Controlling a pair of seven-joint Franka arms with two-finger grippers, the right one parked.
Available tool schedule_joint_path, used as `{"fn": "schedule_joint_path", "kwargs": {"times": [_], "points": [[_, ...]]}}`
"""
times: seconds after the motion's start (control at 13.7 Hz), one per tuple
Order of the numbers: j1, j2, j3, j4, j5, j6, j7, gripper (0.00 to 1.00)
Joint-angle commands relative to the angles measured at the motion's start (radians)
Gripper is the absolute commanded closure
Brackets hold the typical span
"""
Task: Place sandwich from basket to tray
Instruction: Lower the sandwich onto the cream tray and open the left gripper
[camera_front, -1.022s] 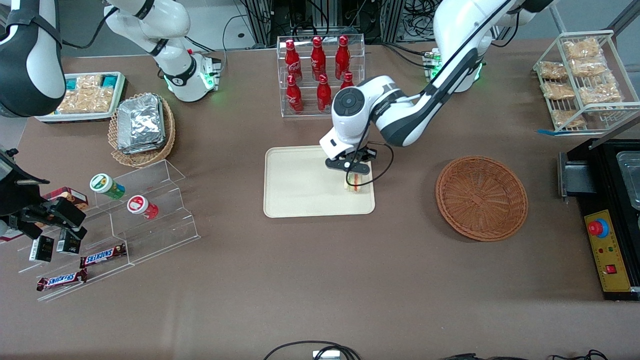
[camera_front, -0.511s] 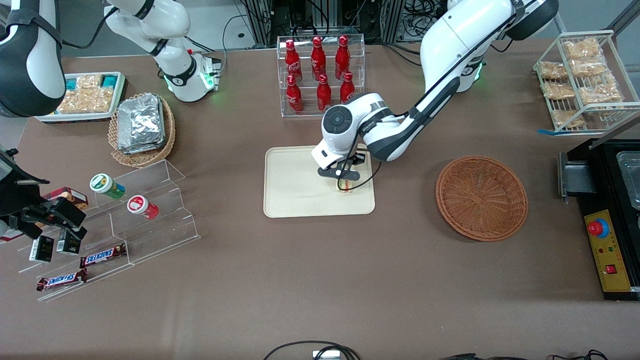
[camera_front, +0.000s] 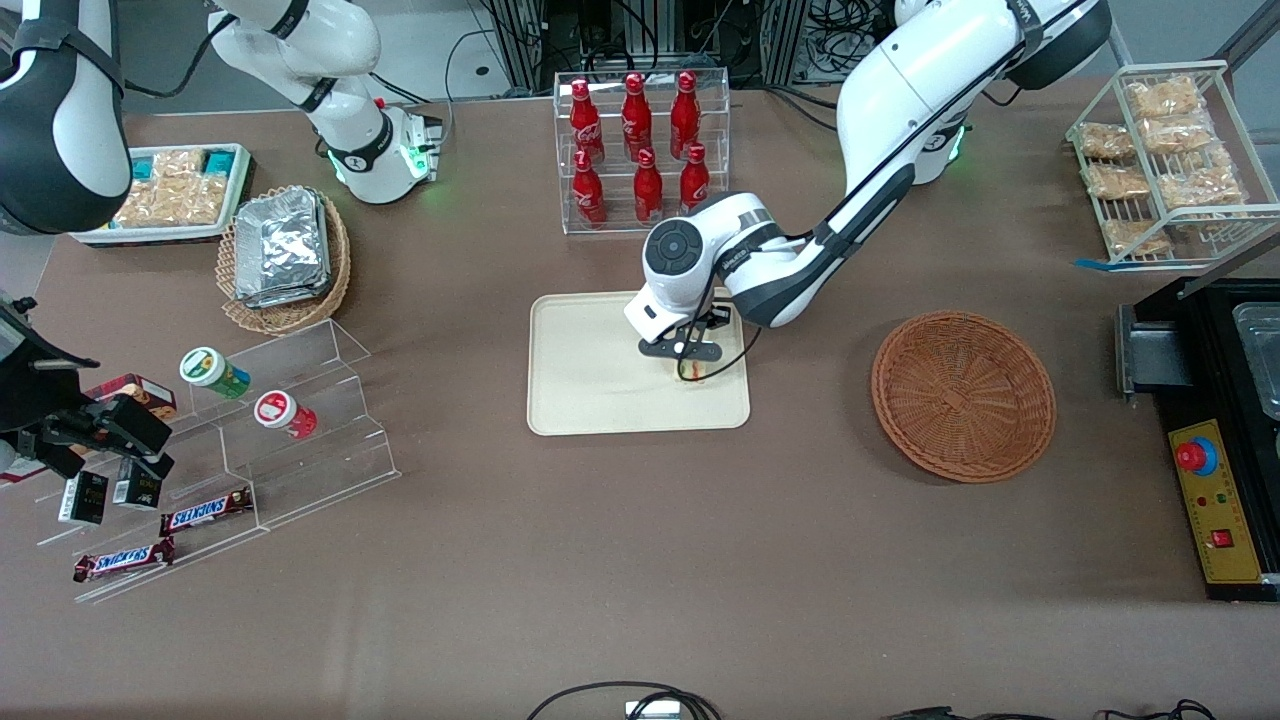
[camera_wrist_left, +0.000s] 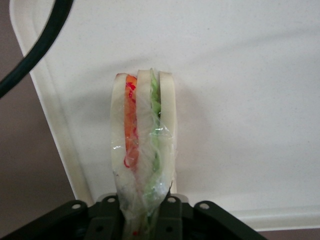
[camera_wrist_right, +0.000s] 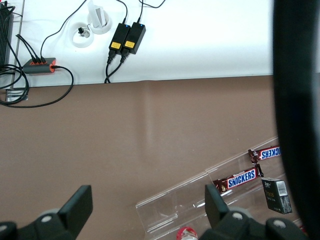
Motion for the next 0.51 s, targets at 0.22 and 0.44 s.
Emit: {"fn": "schedule_joint_path", "kwargs": {"times": [0.22, 0.44], "points": [[-0.013, 0.005, 0.01, 0.03, 0.07, -0.025, -0.14, 0.0], [0.007, -0.012, 0.024, 0.134, 0.065, -0.119, -0.141, 0.0]]}}
